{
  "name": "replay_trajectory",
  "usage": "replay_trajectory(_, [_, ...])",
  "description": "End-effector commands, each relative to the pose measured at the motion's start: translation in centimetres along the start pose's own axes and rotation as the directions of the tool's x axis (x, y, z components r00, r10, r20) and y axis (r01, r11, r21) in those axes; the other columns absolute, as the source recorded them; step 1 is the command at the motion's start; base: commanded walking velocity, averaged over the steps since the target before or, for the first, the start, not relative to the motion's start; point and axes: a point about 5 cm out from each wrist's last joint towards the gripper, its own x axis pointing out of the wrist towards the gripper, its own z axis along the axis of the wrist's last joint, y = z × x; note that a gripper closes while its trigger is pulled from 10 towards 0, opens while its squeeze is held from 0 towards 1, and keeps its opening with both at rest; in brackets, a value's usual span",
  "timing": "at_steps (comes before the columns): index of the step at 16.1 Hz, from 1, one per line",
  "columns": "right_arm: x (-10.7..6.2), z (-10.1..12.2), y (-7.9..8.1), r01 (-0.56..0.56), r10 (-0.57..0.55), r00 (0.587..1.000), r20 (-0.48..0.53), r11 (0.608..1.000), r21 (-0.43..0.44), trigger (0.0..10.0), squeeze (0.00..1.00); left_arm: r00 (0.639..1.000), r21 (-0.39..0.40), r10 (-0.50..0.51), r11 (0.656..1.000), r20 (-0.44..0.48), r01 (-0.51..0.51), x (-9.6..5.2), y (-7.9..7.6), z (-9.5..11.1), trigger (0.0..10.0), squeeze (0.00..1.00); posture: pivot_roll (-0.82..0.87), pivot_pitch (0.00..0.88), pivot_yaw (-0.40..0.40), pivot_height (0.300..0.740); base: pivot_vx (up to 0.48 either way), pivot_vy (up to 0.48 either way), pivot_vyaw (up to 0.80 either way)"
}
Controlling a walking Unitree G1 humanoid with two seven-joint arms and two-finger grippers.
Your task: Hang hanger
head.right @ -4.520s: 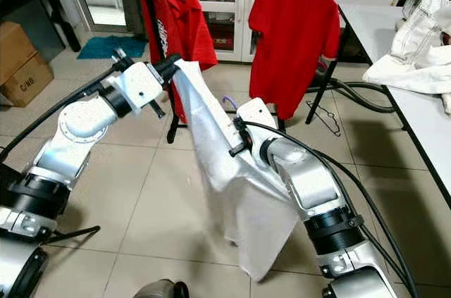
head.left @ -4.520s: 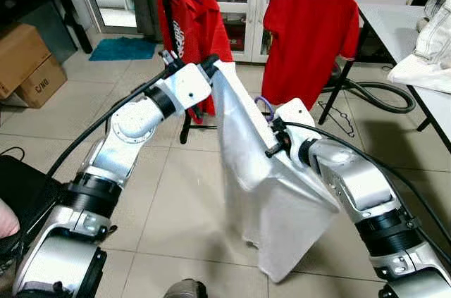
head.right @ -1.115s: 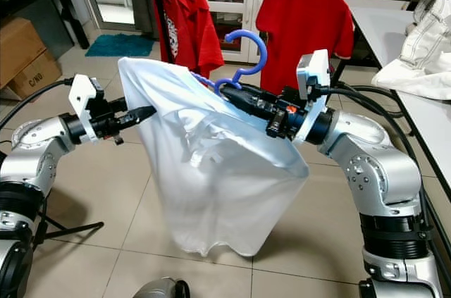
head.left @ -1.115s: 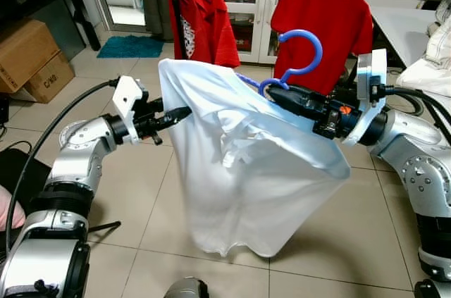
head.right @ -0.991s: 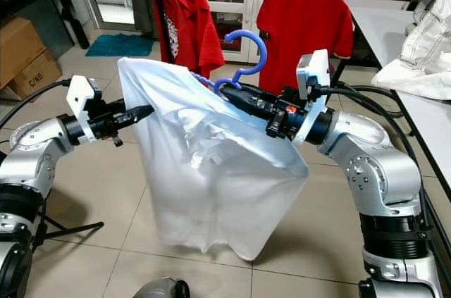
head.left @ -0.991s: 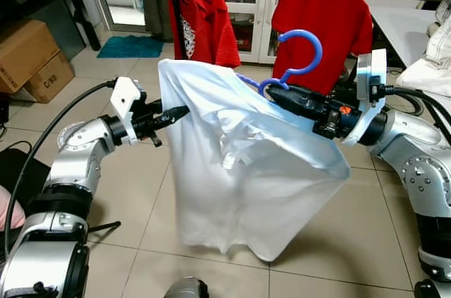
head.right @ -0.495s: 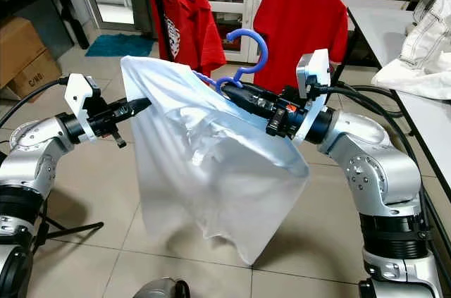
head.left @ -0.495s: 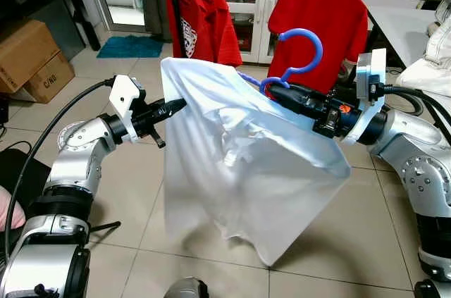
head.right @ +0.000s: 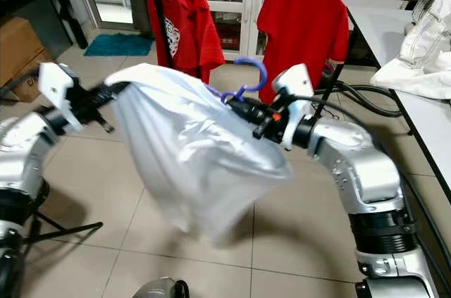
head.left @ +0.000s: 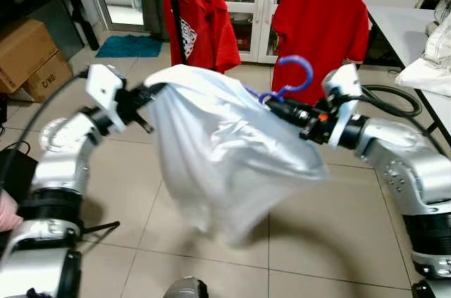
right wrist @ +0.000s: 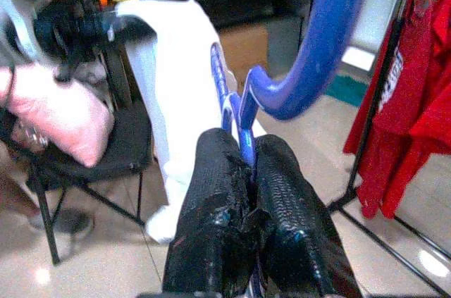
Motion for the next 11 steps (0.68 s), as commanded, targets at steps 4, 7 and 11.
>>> replay_trajectory(4, [-0.1, -1.0, -0.1, 0.01, -0.012, 0.997, -0.072, 0.999, -0.036, 10.0, 0.0, 0.987, 0.122, 0.153, 0.98, 0.044, -0.157, -0.4, 2.9, 2.2, 0.0, 0.0, -0.01, 0.0, 0.044, 0.74, 0.0, 0.0, 0.0])
replay_trajectory(7, [-0.4, -2.0, 0.3, -0.018, 0.012, 0.991, -0.134, 0.999, -0.045, 10.0, 0.0, 0.987, 0.149, 0.149, 0.976, 0.061, -0.157, -0.3, 2.9, 2.5, 0.0, 0.0, -0.01, 0.0, 0.049, 0.74, 0.0, 0.0, 0.0])
replay_trajectory(11, [-0.6, -3.8, 0.5, -0.03, 0.011, 0.963, -0.27, 0.997, -0.068, 10.0, 0.0, 0.986, 0.21, 0.136, 0.966, 0.097, -0.154, 0.8, 2.5, 3.1, 0.0, 0.0, -0.01, 0.0, 0.05, 0.74, 0.0, 0.0, 0.0])
